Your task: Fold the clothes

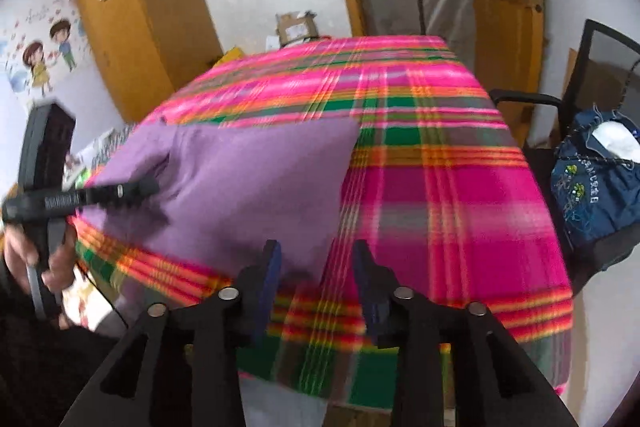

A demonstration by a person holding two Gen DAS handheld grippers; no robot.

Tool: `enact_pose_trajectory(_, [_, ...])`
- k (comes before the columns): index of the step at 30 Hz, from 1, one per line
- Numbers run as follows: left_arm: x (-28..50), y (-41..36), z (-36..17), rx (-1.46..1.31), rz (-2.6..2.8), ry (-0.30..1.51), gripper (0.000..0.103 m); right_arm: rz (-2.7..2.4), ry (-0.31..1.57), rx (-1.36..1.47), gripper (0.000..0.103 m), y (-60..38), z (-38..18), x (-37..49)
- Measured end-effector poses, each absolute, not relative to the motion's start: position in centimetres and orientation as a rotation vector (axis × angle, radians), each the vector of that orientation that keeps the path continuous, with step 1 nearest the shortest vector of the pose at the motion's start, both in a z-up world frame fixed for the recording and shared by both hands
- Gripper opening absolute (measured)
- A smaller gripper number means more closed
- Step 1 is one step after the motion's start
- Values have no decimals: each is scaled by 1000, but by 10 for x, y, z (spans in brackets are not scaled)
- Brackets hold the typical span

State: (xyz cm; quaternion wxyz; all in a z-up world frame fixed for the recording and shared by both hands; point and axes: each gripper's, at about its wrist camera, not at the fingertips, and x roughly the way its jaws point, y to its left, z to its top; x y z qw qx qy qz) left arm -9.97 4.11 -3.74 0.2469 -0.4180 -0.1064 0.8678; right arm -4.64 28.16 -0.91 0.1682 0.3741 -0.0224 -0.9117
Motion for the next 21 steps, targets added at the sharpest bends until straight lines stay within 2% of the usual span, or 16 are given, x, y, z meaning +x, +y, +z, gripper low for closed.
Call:
enact_pose_trajectory(4, [-98, 45, -37, -1131, 2368, -270, 34, -2623, -25, 1082, 41, 267, -17, -47])
enact_pose_trajectory(8, [-97, 47, -36, -1122, 2368, -264, 34, -2643, -94, 1088, 41, 263, -18, -53])
enact_pose_trajectory(12, [-98, 47, -42, -1132, 2372, -241, 34, -2744, 23, 1087, 42, 251, -18, -51])
enact_pose_trajectory(21, [-95, 45, -46, -1116, 2362, -235, 34, -2927, 100, 1144, 42, 262, -18, -30])
